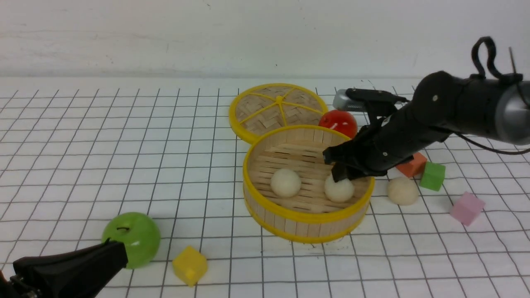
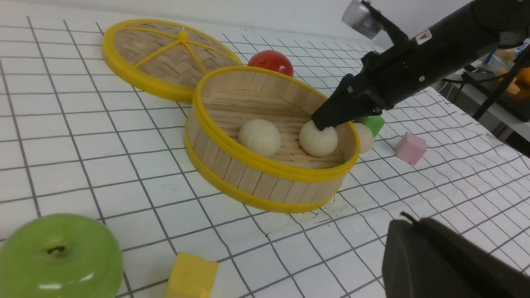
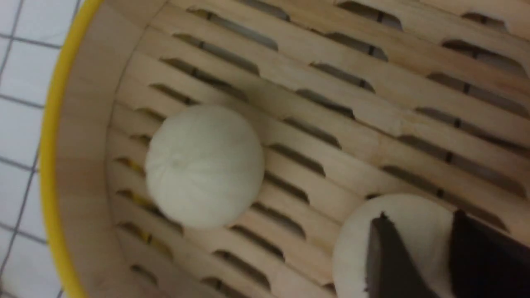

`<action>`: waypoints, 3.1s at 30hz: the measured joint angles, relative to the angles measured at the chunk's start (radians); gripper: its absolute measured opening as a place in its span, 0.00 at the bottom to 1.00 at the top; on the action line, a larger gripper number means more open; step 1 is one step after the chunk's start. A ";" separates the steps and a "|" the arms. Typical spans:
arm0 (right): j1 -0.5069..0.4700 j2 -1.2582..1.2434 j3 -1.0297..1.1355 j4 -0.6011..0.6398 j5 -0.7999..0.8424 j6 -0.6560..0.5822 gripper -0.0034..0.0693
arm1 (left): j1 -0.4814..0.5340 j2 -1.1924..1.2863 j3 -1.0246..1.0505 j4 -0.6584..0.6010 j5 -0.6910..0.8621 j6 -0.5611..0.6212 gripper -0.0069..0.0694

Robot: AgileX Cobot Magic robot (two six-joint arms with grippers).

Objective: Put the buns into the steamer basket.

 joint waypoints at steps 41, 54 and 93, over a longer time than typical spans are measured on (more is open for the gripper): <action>-0.160 0.058 -0.010 -0.294 0.027 0.260 0.40 | 0.000 0.000 0.000 0.000 -0.002 0.000 0.10; -0.141 -0.108 -0.010 -0.304 0.095 0.225 0.05 | 0.000 0.000 0.000 0.000 -0.002 0.000 0.11; 0.089 -0.437 -0.006 -0.180 0.349 0.139 0.20 | 0.000 0.000 0.000 0.000 0.004 0.000 0.15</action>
